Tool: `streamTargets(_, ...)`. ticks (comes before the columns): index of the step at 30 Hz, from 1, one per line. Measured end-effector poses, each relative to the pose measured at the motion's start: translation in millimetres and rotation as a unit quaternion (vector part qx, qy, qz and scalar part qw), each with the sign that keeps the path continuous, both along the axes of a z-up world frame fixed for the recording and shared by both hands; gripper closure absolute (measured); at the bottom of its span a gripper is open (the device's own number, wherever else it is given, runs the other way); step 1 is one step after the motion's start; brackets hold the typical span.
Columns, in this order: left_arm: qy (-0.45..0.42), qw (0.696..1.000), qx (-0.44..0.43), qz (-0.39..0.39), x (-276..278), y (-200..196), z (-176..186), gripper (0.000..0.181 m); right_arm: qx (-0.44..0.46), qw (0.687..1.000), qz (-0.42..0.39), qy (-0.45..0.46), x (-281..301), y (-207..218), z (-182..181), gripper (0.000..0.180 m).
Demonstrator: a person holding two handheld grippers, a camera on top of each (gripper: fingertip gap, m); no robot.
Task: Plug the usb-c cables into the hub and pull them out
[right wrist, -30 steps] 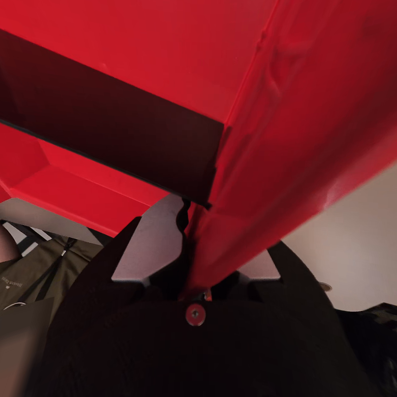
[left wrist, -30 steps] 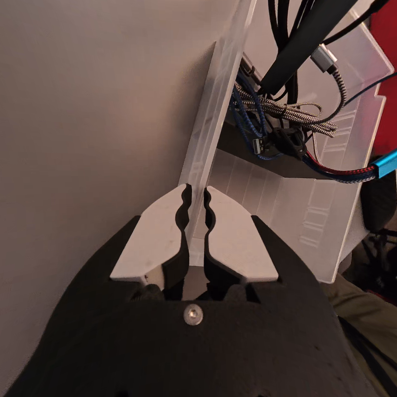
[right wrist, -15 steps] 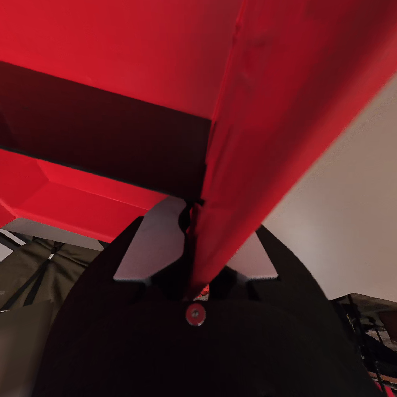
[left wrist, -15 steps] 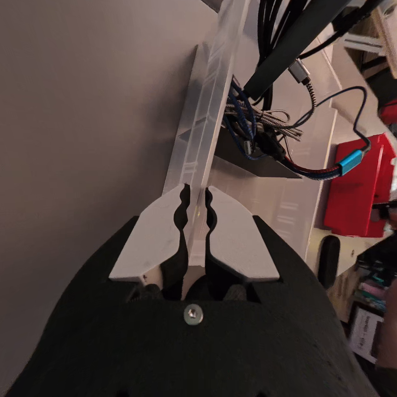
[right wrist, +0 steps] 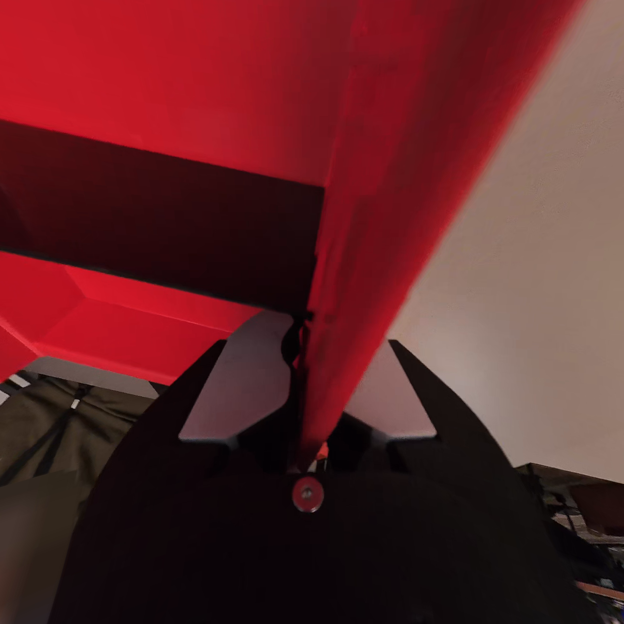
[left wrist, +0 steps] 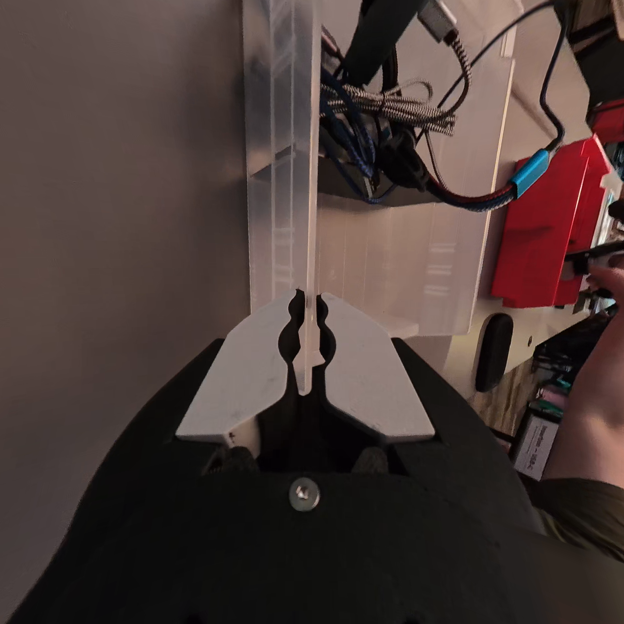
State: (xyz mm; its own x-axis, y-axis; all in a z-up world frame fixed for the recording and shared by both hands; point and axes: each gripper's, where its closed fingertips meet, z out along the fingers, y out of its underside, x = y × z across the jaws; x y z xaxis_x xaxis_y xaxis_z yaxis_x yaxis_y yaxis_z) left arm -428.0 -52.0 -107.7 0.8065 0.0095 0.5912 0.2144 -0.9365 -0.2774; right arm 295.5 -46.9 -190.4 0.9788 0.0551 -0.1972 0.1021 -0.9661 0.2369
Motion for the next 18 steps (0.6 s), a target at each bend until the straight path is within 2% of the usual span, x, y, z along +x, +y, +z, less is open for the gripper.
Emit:
streamTargets(10, -0.005, 1.0, 0.002, -0.009, 1, -2, 1, 0.177, 0.0, 1.0, -0.014, 0.006, 1, 2, -2, 0.175)
streamTargets(18, -0.013, 1.0, 0.004, -0.01, 1, -2, 2, 0.177, -0.01, 1.0, -0.017, -0.025, 28, -8, -2, 0.176)
